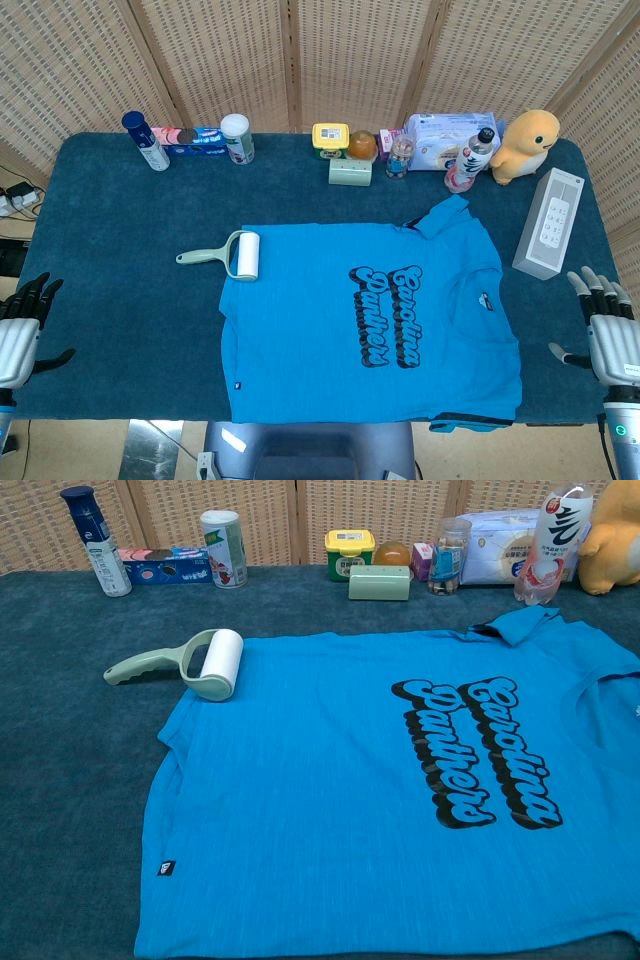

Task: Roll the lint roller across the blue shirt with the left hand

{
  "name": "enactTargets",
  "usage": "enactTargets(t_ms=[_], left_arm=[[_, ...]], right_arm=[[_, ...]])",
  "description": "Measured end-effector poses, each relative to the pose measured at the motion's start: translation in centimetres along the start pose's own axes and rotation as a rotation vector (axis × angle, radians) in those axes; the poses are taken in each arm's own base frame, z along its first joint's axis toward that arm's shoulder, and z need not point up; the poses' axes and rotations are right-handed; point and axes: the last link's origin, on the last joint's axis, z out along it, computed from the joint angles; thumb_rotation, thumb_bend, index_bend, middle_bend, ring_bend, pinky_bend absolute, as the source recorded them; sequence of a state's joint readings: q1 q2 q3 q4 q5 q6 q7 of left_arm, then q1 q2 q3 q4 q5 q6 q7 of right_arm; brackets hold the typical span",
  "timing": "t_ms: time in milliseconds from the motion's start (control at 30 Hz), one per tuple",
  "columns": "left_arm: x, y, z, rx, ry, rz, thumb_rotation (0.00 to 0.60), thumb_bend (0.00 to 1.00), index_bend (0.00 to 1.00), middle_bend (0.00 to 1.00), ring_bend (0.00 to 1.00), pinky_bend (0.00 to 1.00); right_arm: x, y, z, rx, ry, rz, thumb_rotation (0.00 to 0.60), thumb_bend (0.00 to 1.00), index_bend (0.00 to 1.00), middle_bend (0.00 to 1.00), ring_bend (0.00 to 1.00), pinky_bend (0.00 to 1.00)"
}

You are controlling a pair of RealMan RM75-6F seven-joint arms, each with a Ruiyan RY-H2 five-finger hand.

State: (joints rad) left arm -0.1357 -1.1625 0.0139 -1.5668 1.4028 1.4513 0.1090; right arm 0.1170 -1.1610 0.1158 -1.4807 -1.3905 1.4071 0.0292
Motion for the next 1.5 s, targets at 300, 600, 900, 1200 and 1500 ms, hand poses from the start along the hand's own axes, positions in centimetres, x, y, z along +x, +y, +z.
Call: enactTargets(t_ms=[300,600,900,1200,1500], left_arm=[[-0.1,0.0,0.5,0.002,-0.01,0.003,0.6,0.01,0.0,0.0,0.0,0.11],[-0.2,2.2,5.1,-0.09,-0.14,-0.066,0.6,0.01,0.0,0.0,0.0,0.11],[0.1,7.5,13.5,-0.254,-0.272,-0.064,0.6,0.01,0.0,0.0,0.0,0.05],[-1.8,10.6,18.9,-0.301,-0.34,-0.103,0.6,0.01,0.0,0.0,0.0,0.05],[-3.8,13.6,21.8,-0.326,-0.421,-0.113,0.6,0.01,0.0,0.06,0.0,0.05]], right_arm=[[0.0,0.1,-0.1,0.0,-0.002,0.002,0.6,0.0,0.02,0.0,0.0,0.0],[-0.4,0.0,0.2,-0.006,-0.023,-0.006,0.6,0.0,0.03,0.0,0.0,0.0],[-1.2,0.4,0.8,-0.043,-0.059,-0.026,0.6,0.0,0.02,0.0,0.0,0.0],[-1.5,1.2,1.3,-0.087,-0.071,-0.033,0.6,0.0,0.02,0.0,0.0,0.0],[-1.4,2.0,1.8,-0.119,-0.066,-0.022,0.6,0.0,0.02,0.0,0.0,0.0]])
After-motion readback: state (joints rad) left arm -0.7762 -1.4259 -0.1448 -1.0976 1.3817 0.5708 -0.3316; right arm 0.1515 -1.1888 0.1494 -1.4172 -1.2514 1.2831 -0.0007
